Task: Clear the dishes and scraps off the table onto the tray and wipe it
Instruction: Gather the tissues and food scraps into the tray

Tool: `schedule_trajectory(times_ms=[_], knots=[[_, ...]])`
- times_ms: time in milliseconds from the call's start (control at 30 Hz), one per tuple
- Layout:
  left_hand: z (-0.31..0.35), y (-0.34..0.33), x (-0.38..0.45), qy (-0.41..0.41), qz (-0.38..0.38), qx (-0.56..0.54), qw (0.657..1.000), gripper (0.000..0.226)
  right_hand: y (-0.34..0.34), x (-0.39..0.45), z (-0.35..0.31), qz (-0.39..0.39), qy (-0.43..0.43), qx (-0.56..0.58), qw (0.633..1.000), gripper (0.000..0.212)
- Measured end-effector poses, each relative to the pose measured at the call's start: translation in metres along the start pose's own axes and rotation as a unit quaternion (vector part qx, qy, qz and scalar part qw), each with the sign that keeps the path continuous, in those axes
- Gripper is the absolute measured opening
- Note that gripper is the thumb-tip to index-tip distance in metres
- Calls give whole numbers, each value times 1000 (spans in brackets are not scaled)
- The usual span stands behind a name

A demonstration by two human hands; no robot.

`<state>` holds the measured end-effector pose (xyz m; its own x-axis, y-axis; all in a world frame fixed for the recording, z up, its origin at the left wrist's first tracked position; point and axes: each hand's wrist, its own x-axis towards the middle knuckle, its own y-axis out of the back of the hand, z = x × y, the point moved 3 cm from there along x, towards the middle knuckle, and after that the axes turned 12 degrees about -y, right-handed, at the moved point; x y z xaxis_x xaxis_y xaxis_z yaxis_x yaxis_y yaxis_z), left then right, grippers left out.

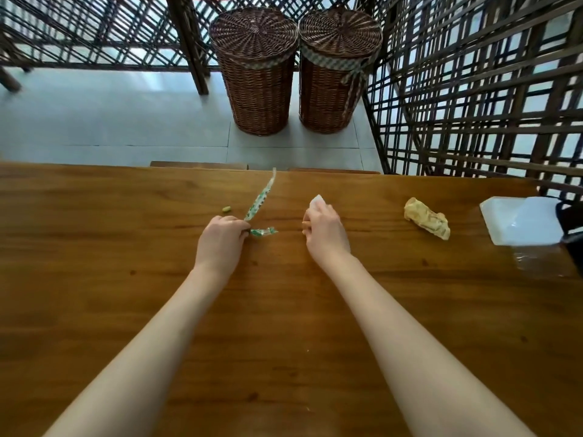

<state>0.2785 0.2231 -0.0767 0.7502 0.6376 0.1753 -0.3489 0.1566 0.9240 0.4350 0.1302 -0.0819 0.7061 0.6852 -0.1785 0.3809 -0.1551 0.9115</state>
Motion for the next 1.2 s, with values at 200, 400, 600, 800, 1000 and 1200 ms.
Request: schedule_trajectory(times_ms=[200, 400, 600, 800, 1000, 1200], knots=[[-1, 1, -5, -2, 13, -28, 1000, 17, -5, -15, 10, 70, 42, -10, 997, 28], [-13, 17, 8, 21, 68, -54, 996, 15, 10, -14, 27, 116, 4, 50, 992, 52], [-26, 22, 34, 53, 104, -55, 992, 20, 40, 10, 65, 164, -54, 39, 984, 48], [-33, 6, 36, 63, 60, -25, 996, 17, 49, 22, 99, 153, -90, 3, 984, 41], [-33, 3, 33, 74, 67, -40, 994, 19, 41, 23, 110, 138, -121, -46, 982, 35], [-29, 0, 24, 83, 90, -36, 992, 20, 35, 26, 115, 86, -223, -59, 969, 26]])
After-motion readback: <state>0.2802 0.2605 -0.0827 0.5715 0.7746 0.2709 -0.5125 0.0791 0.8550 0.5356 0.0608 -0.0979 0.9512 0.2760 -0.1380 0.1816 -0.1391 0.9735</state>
